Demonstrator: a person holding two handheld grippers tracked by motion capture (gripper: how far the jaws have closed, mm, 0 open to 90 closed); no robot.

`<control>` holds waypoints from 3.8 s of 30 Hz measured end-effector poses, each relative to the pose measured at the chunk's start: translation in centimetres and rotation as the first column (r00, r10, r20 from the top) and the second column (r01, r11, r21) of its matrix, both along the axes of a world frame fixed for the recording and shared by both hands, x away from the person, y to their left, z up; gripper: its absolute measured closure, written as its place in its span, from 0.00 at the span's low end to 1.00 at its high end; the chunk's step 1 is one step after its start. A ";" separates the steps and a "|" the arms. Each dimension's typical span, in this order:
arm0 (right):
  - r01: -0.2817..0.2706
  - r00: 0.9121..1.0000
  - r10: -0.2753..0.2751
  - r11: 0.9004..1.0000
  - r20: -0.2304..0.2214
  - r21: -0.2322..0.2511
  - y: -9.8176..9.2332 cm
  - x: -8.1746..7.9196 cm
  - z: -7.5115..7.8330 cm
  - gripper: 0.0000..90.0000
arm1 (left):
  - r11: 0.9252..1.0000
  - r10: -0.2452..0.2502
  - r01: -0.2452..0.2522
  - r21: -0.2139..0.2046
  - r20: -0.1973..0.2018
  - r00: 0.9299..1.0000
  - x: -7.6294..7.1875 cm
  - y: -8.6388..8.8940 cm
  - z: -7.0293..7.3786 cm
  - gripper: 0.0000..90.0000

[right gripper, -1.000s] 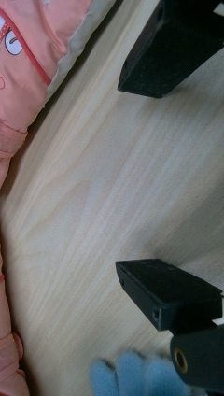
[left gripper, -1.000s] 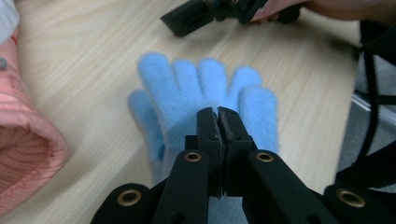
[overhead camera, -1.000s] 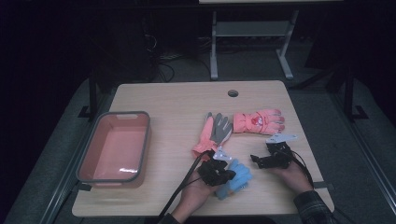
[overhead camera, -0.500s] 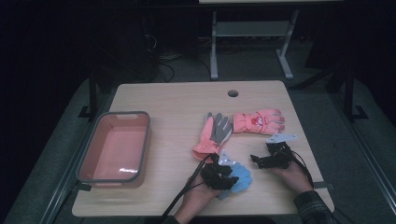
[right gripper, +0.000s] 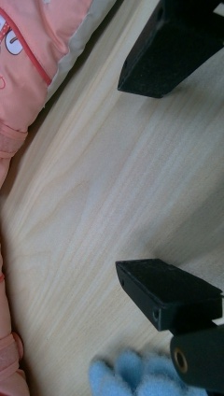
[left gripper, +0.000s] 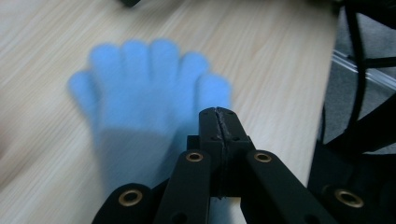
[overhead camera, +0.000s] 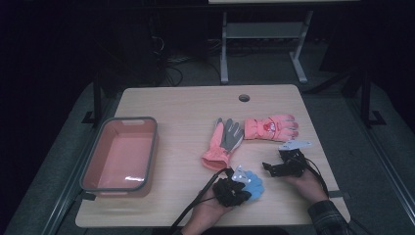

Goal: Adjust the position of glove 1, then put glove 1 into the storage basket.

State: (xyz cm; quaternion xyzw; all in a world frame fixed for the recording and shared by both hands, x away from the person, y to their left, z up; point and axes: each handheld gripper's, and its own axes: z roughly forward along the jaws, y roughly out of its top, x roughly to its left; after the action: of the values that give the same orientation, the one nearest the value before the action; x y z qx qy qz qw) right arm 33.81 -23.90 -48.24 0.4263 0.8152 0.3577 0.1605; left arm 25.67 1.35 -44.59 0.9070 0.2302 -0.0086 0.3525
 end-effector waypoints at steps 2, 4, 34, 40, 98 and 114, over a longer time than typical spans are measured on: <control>0.000 1.000 0.000 1.000 0.000 0.000 0.0 0.0 0.0 0.13 | 1.000 0.017 -0.017 0.010 0.008 1.000 0.2 0.7 0.0 0.99; 0.000 1.000 0.000 1.000 0.000 0.000 0.0 0.0 0.0 0.12 | 0.999 0.034 -0.034 0.004 0.001 0.999 0.5 1.5 0.0 0.99; -0.002 1.000 0.002 1.000 0.000 -0.001 0.0 0.0 0.0 0.13 | 0.988 -0.150 0.144 0.062 0.102 0.983 3.8 3.5 0.7 0.25; -0.002 1.000 0.002 1.000 0.000 -0.001 0.0 0.0 0.0 0.13 | 0.979 -0.184 0.172 0.110 0.119 0.976 3.7 3.1 -0.2 0.19; -0.008 1.000 0.008 1.000 0.004 -0.001 0.0 -0.1 0.0 0.13 | 0.993 -0.107 0.106 -0.041 -0.014 0.994 4.5 6.4 2.8 0.84; -0.002 1.000 0.002 1.000 -0.001 0.000 0.1 -0.1 0.0 0.13 | 0.998 0.033 -0.032 -0.058 0.016 0.999 5.8 10.7 6.1 0.84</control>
State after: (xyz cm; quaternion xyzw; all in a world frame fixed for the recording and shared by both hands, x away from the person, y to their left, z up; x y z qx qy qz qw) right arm 33.69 -23.85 -48.23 0.4259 0.8156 0.3576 0.1597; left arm 31.50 12.02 -38.44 0.8925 0.2417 -0.0017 0.3807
